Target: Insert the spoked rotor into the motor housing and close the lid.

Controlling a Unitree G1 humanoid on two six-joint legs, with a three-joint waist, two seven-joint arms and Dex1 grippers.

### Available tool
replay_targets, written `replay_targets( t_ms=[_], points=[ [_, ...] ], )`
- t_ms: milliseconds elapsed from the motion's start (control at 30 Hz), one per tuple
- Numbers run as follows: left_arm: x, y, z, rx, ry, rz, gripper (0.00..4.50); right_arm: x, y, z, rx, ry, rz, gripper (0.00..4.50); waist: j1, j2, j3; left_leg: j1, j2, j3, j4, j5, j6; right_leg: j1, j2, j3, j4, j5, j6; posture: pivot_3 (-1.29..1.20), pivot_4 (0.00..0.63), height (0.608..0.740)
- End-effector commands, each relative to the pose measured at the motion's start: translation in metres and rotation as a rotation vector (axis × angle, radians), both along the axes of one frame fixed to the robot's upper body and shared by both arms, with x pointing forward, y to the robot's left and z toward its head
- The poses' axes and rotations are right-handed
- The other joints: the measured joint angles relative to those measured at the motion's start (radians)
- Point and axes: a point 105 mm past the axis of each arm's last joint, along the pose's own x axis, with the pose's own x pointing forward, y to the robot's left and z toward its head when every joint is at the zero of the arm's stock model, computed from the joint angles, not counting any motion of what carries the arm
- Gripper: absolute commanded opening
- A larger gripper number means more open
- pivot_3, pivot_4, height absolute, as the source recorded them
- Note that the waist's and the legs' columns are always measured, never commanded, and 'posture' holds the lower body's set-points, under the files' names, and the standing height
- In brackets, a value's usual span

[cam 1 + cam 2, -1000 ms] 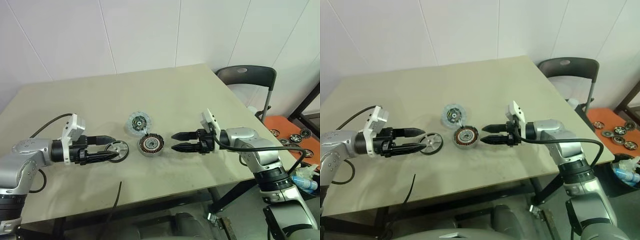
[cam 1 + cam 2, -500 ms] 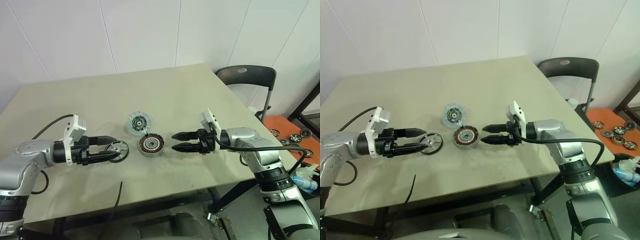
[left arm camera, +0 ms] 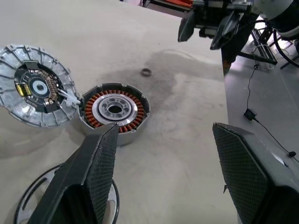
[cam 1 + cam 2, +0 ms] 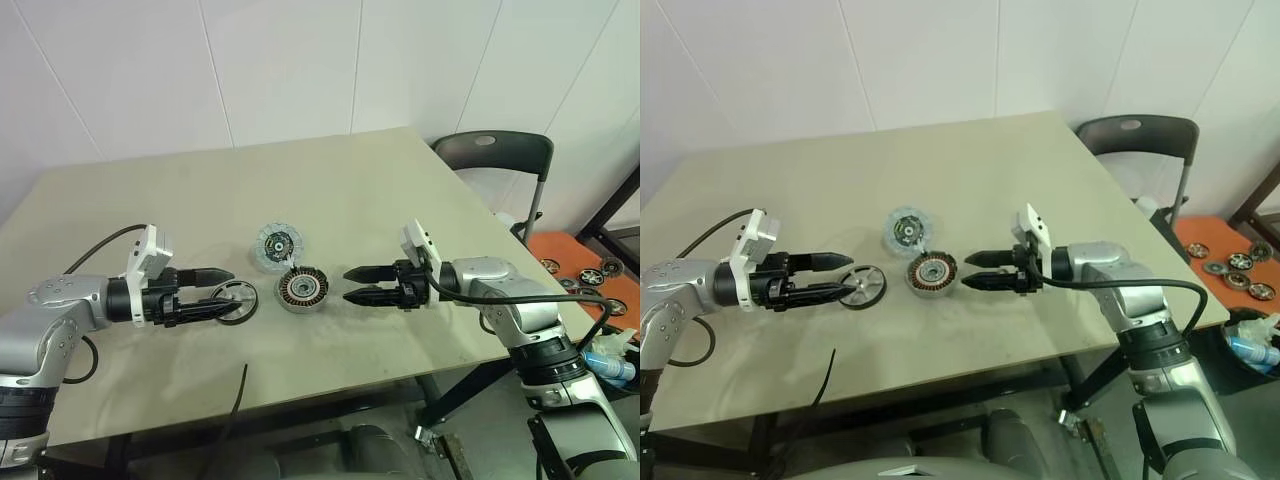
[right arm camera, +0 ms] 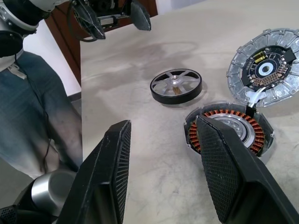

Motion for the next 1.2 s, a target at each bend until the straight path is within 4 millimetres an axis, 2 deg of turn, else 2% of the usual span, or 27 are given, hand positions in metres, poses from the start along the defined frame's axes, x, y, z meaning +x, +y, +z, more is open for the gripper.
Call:
replay_targets(
  t_ms=[33,267,533,833,1200],
  points=[
    [0.003,-0.003,0.01,0.001,-0.039,-0.019,3.44,0.0,0.001,0.014,0.039,-0.061,-0.007,2.25,0.001,0.0,0.0,0.0,0.0,0.0,0.0,0.0,0.0,0.0,0.0,0.0,0.0,0.0,0.0,0.0,0.0,0.74],
    [0.004,-0.002,0.007,0.005,-0.032,-0.025,3.44,-0.001,0.003,0.018,0.036,-0.067,-0.007,2.25,0.0,-0.001,0.001,0.0,0.0,0.0,0.0,0.0,0.0,0.0,0.0,0.0,0.0,0.0,0.0,0.0,0.0,0.74],
    [0.003,-0.011,0.001,-0.016,-0.025,-0.042,3.44,-0.005,0.003,0.016,0.025,-0.062,-0.002,2.25,0.001,-0.001,0.001,0.0,0.0,0.0,0.0,0.0,0.0,0.0,0.0,0.0,0.0,0.0,0.0,0.0,0.0,0.74],
    [0.005,-0.016,-0.001,-0.022,-0.027,-0.059,3.44,0.002,-0.001,0.017,0.013,-0.078,-0.017,2.25,0.0,-0.001,0.001,0.0,0.0,0.0,0.0,0.0,0.0,0.0,0.0,0.0,0.0,0.0,0.0,0.0,0.0,0.74],
    [0.005,-0.014,0.002,-0.015,-0.023,-0.068,3.44,-0.001,0.007,0.016,0.038,-0.069,-0.012,2.25,0.001,-0.002,0.001,0.0,0.0,0.0,0.0,0.0,0.0,0.0,0.0,0.0,0.0,0.0,0.0,0.0,0.0,0.74]
  ],
)
